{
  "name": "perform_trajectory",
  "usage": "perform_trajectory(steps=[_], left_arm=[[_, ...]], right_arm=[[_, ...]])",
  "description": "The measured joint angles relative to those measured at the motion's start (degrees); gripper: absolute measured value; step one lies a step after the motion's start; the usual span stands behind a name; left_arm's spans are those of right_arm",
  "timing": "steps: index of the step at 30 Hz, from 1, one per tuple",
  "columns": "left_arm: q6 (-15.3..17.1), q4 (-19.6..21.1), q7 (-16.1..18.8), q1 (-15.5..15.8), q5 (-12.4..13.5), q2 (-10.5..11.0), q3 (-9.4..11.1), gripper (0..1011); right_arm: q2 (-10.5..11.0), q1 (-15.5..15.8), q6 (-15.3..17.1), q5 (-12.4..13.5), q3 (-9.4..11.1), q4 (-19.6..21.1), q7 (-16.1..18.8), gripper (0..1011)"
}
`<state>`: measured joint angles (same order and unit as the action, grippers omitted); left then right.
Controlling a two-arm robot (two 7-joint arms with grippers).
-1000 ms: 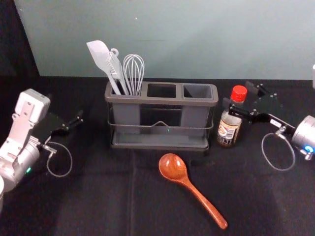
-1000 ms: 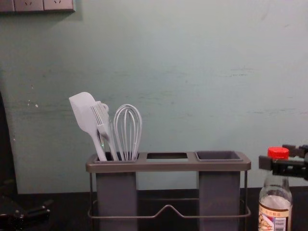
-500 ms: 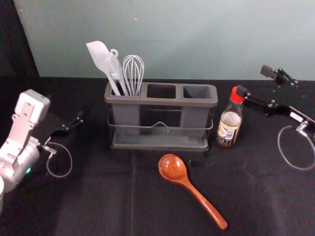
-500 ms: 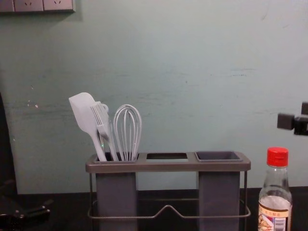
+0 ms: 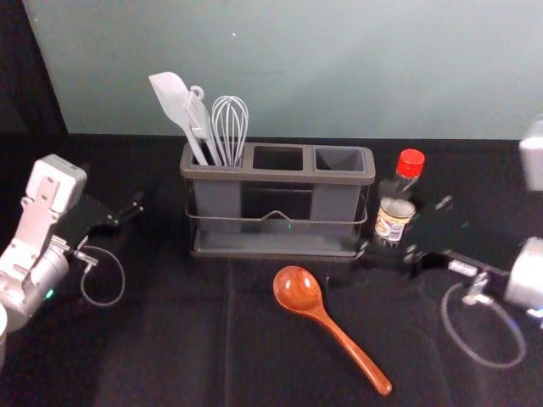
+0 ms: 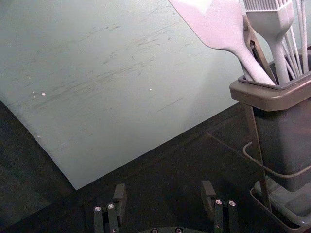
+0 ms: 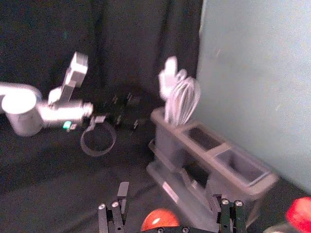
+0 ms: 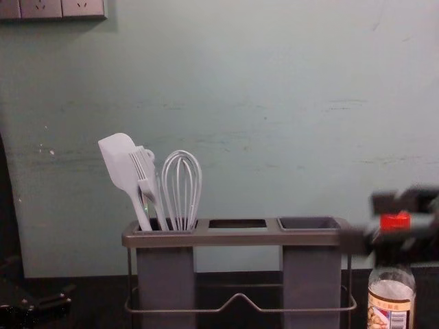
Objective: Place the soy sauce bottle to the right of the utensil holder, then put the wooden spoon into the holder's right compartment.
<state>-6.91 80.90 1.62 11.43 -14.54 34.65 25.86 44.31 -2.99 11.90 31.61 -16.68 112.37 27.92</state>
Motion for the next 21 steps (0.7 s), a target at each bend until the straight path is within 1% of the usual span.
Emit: perform_trajectory(steps=[1, 2, 4, 5, 6, 7, 8, 9, 10, 11, 12, 13, 15, 16, 17, 18, 19, 20, 21], left_arm=[[0.0, 0.0, 0.0, 0.0, 0.0, 0.0, 0.0, 1005], [0.0, 0.0, 0.0, 0.0, 0.0, 0.0, 0.0, 1005], [0.0, 0.0, 0.0, 0.0, 0.0, 0.0, 0.0, 1005], [0.0, 0.0, 0.0, 0.0, 0.0, 0.0, 0.0, 1005], [0.0, 0.0, 0.0, 0.0, 0.0, 0.0, 0.0, 1005], [0.0, 0.0, 0.0, 0.0, 0.0, 0.0, 0.0, 1005], [0.0, 0.0, 0.0, 0.0, 0.0, 0.0, 0.0, 1005], [0.0, 0.0, 0.0, 0.0, 0.0, 0.0, 0.0, 1005], [0.0, 0.0, 0.0, 0.0, 0.0, 0.0, 0.0, 1005], [0.0, 0.0, 0.0, 0.0, 0.0, 0.0, 0.0, 1005], [0.0, 0.0, 0.0, 0.0, 0.0, 0.0, 0.0, 1005], [0.0, 0.0, 0.0, 0.0, 0.0, 0.0, 0.0, 1005], [0.0, 0.0, 0.0, 0.0, 0.0, 0.0, 0.0, 1005], [0.0, 0.0, 0.0, 0.0, 0.0, 0.0, 0.0, 1005], [0.0, 0.0, 0.0, 0.0, 0.0, 0.0, 0.0, 1005], [0.0, 0.0, 0.0, 0.0, 0.0, 0.0, 0.0, 1005], [0.0, 0.0, 0.0, 0.0, 0.0, 0.0, 0.0, 1005], [0.0, 0.0, 0.0, 0.0, 0.0, 0.0, 0.0, 1005], [0.0, 0.0, 0.0, 0.0, 0.0, 0.0, 0.0, 1005]], right_arm=[[0.0, -0.5, 1.6, -0.5, -1.0, 0.5, -0.5, 1003], [-0.1, -1.8, 5.3, -1.3, -3.1, 1.1, -1.4, 1003], [-0.5, -3.4, 8.7, -2.1, -5.1, 1.3, -2.1, 1003], [-0.9, -4.4, 10.9, -2.5, -6.4, 1.3, -2.3, 1003], [-1.2, -5.1, 12.4, -2.8, -7.2, 1.3, -2.4, 1003], [-2.1, -7.3, 16.0, -3.5, -9.6, 0.7, -2.7, 1003], [-2.6, -8.1, 17.5, -3.8, -10.5, 0.4, -2.8, 1003], [-3.7, -9.9, 20.7, -4.4, -12.3, -0.6, -3.2, 1003], [-3.7, -9.9, 20.7, -4.4, -12.3, -0.6, -3.2, 1003], [-5.6, -12.6, 25.0, -5.6, -14.9, -2.4, -3.8, 1003], [-5.6, -12.6, 25.0, -5.6, -14.9, -2.4, -3.8, 1003], [-6.8, -14.1, 27.4, -6.5, -16.2, -3.6, -4.4, 1003], [-8.1, -15.5, 29.6, -7.4, -17.5, -4.8, -4.9, 1003], [-9.4, -16.7, 31.7, -8.3, -18.5, -5.9, -5.5, 1002], [-9.9, -17.1, 32.5, -8.7, -18.9, -6.3, -5.8, 1003], [-11.1, -18.0, 34.2, -9.5, -19.7, -7.5, -6.2, 1003], [-11.1, -18.0, 34.2, -9.5, -19.7, -7.5, -6.2, 1003], [-12.2, -18.6, 35.6, -10.1, -20.3, -8.5, -6.7, 1003], [-12.7, -18.8, 36.3, -10.3, -20.5, -9.0, -7.0, 1003]])
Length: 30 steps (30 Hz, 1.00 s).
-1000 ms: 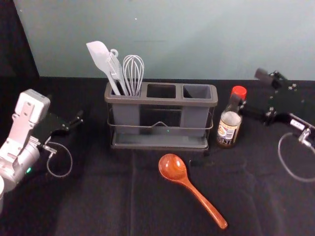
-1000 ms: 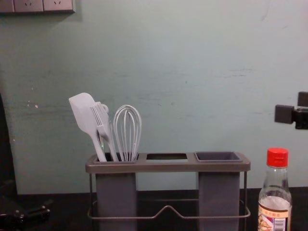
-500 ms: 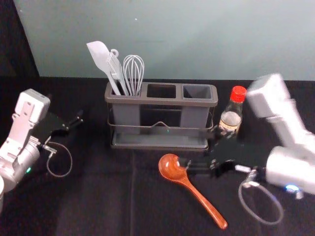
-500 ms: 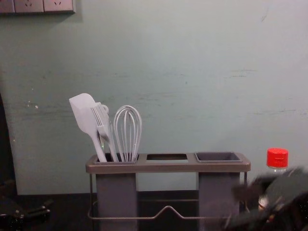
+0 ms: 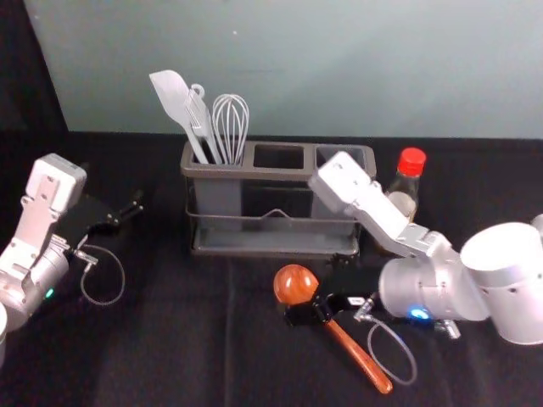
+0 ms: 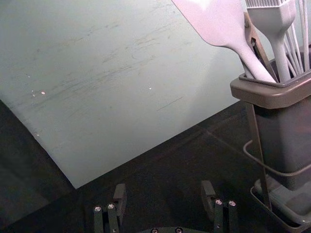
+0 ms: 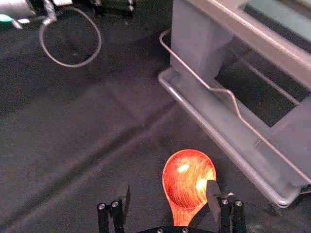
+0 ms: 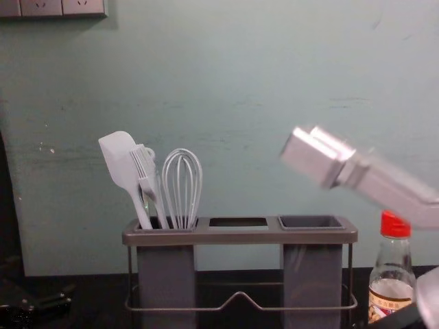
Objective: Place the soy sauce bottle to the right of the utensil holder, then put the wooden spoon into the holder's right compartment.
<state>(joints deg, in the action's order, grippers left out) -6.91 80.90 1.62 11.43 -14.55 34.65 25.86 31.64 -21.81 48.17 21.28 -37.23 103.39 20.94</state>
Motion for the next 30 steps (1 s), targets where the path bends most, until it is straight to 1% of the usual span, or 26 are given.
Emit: perform_trajectory(steps=[4, 6, 7, 13, 22, 30], left_arm=[[0.0, 0.0, 0.0, 0.0, 0.0, 0.0, 0.0, 1005], [0.0, 0.0, 0.0, 0.0, 0.0, 0.0, 0.0, 1005], [0.0, 0.0, 0.0, 0.0, 0.0, 0.0, 0.0, 1005], [0.0, 0.0, 0.0, 0.0, 0.0, 0.0, 0.0, 1005], [0.0, 0.0, 0.0, 0.0, 0.0, 0.0, 0.0, 1005], [0.0, 0.0, 0.0, 0.0, 0.0, 0.0, 0.0, 1005]], right_arm=[[-2.8, -0.4, 2.7, -1.2, -0.5, -2.5, -1.8, 1003], [-3.8, -0.4, 3.4, -1.6, -0.4, -3.5, -2.4, 1003], [-3.8, -0.4, 3.4, -1.6, -0.4, -3.5, -2.4, 1003], [-6.0, 0.5, 4.0, -2.6, 0.4, -5.8, -3.9, 1003], [-7.7, 0.9, 3.5, -3.8, 1.1, -7.6, -4.1, 1003], [-8.5, 0.9, 3.0, -4.7, 1.9, -8.2, -3.9, 1003]])
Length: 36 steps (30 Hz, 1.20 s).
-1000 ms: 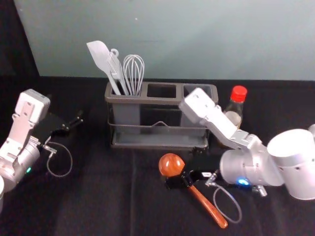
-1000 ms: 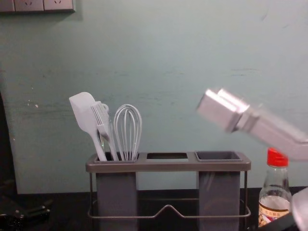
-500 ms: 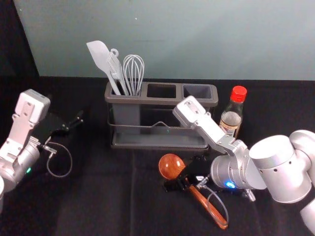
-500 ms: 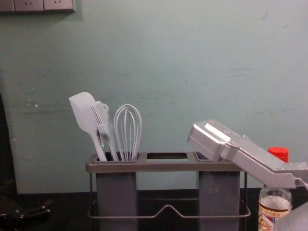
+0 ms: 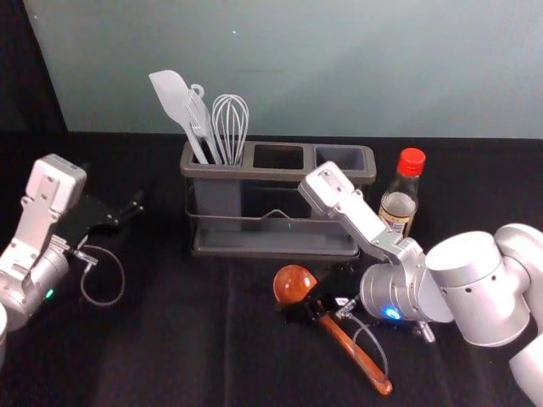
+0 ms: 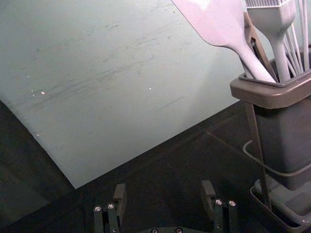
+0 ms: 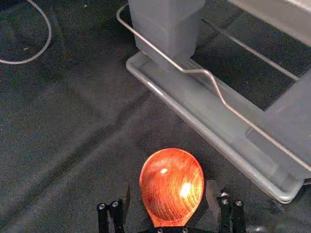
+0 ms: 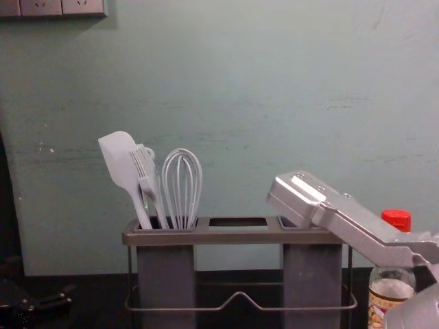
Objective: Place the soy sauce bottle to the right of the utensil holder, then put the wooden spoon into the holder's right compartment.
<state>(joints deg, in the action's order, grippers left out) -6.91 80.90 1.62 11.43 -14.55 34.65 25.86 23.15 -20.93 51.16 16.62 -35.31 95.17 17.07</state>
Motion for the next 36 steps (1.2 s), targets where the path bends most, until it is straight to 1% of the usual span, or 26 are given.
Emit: perform_trajectory(steps=[6, 10, 27, 36], left_arm=[[0.0, 0.0, 0.0, 0.0, 0.0, 0.0, 0.0, 1005], [0.0, 0.0, 0.0, 0.0, 0.0, 0.0, 0.0, 1005], [0.0, 0.0, 0.0, 0.0, 0.0, 0.0, 0.0, 1005], [0.0, 0.0, 0.0, 0.0, 0.0, 0.0, 0.0, 1005]], right_arm=[[-0.3, 0.1, -0.1, -0.5, 0.4, 0.0, 0.3, 1003], [-0.8, -0.1, -0.3, -1.2, 0.5, -0.8, 0.7, 1003], [-2.0, -0.7, -1.1, -3.6, 0.1, -3.0, 2.6, 1003], [-2.9, -0.6, -1.5, -5.2, 0.1, -3.8, 2.8, 1003]])
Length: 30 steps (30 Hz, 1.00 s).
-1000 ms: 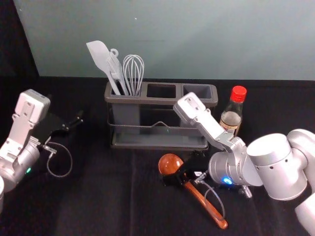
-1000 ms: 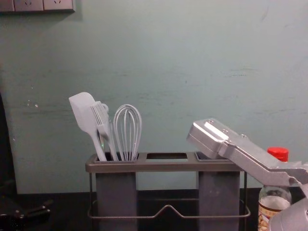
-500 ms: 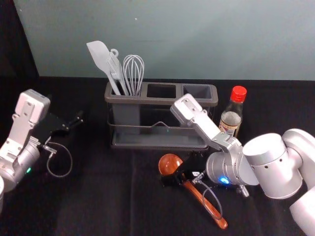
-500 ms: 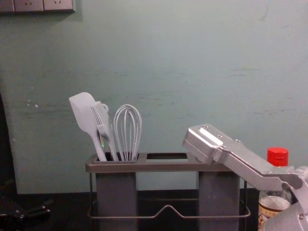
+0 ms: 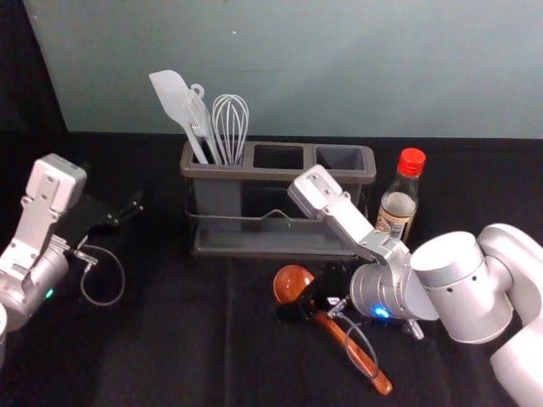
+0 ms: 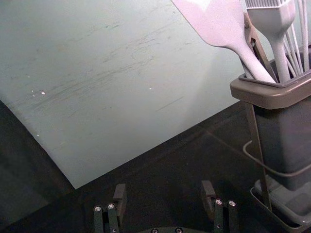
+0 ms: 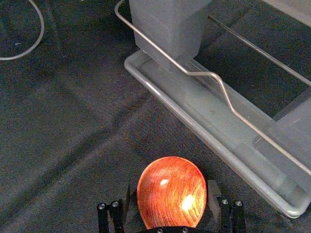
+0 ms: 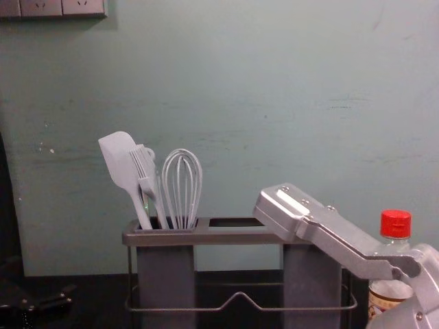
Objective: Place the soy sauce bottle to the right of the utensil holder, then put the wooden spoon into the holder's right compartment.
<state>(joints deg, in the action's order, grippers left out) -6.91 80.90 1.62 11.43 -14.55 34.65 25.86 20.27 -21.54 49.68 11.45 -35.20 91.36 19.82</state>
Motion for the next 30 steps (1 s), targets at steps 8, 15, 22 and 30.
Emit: perform_trajectory(steps=[8, 15, 22, 30], left_arm=[[0.0, 0.0, 0.0, 0.0, 0.0, 0.0, 0.0, 1005], [0.0, 0.0, 0.0, 0.0, 0.0, 0.0, 0.0, 1005], [0.0, 0.0, 0.0, 0.0, 0.0, 0.0, 0.0, 1005], [0.0, 0.0, 0.0, 0.0, 0.0, 0.0, 0.0, 1005]], right_arm=[[0.0, 0.1, -0.2, -0.3, 0.0, -0.1, 0.0, 1003], [0.0, 0.1, -0.1, -0.2, 0.0, 0.0, 0.0, 1003], [0.0, 0.1, 0.0, -0.1, 0.0, 0.0, 0.0, 1002], [0.0, 0.1, 0.0, 0.0, 0.0, 0.1, 0.0, 887]])
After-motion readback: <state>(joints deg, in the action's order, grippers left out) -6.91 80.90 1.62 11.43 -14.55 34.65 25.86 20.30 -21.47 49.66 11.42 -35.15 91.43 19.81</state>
